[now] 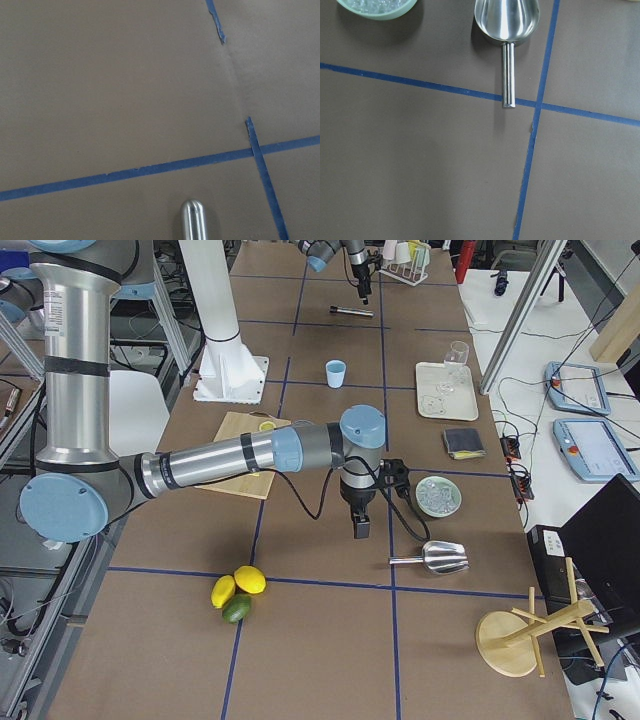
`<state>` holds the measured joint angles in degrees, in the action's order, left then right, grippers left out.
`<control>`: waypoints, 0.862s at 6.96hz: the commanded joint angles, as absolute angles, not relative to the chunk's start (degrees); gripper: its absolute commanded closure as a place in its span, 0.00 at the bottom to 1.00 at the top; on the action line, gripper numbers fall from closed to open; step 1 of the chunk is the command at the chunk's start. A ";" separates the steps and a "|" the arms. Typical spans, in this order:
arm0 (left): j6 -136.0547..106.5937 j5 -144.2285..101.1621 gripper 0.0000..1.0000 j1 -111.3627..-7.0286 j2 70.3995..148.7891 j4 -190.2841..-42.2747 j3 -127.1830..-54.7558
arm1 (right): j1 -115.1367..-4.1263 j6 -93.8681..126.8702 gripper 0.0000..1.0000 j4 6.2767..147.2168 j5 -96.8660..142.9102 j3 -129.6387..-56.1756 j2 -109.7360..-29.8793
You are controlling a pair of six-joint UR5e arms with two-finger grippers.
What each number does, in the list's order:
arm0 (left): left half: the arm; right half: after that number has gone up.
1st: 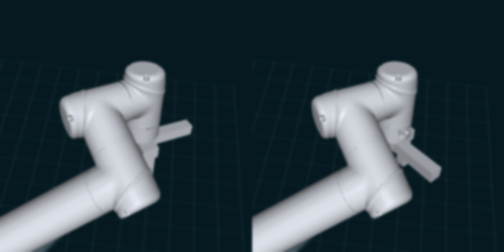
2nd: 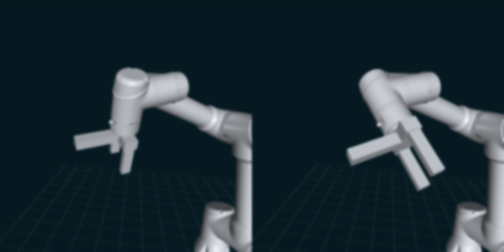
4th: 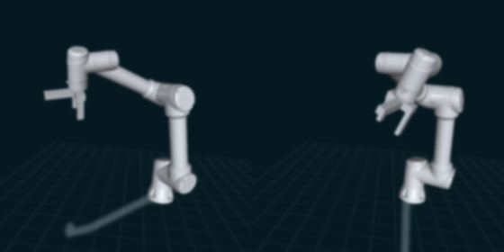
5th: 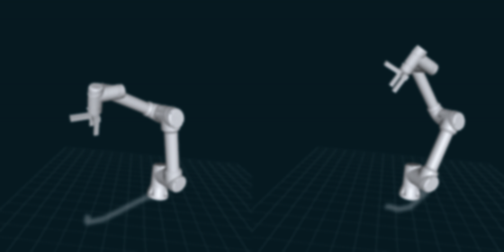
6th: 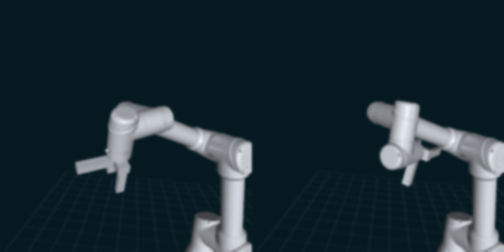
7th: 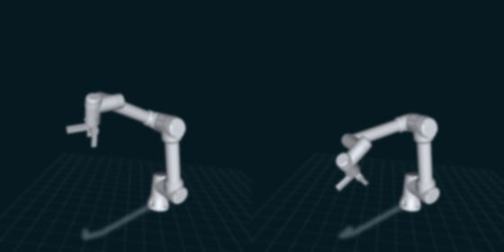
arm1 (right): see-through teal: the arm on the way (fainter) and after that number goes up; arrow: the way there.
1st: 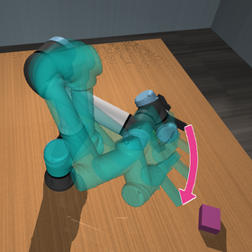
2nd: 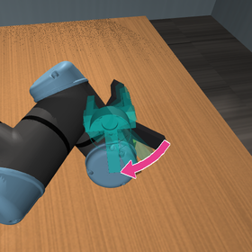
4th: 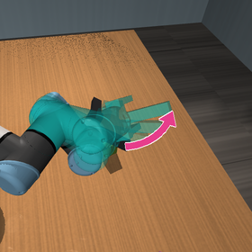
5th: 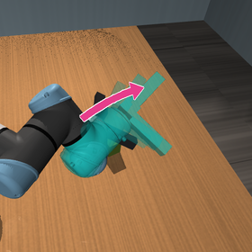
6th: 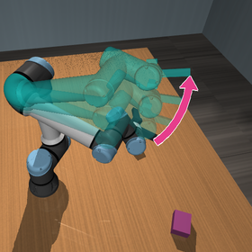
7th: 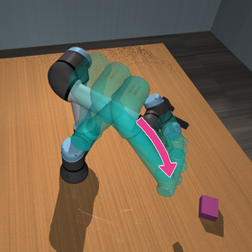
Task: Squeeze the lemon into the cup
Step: 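Reach the left gripper to the silver metal rod and grasp it upright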
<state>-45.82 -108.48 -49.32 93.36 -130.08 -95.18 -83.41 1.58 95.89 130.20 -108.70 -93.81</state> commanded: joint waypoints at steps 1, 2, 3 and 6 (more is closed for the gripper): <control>-45.62 -107.31 0.16 -46.50 94.56 -130.17 -92.65 | -83.41 1.58 0.00 95.89 130.17 -108.63 -93.78; -45.62 -107.23 0.21 -45.80 94.66 -130.51 -91.85 | -83.41 1.58 0.00 95.89 130.08 -108.63 -93.87; -45.53 -107.40 0.24 -45.62 95.35 -131.74 -90.63 | -83.41 1.58 0.00 95.89 130.08 -108.63 -93.87; -45.35 -107.40 0.67 -45.62 95.80 -131.75 -89.91 | -83.41 1.58 0.00 95.89 130.08 -108.63 -93.87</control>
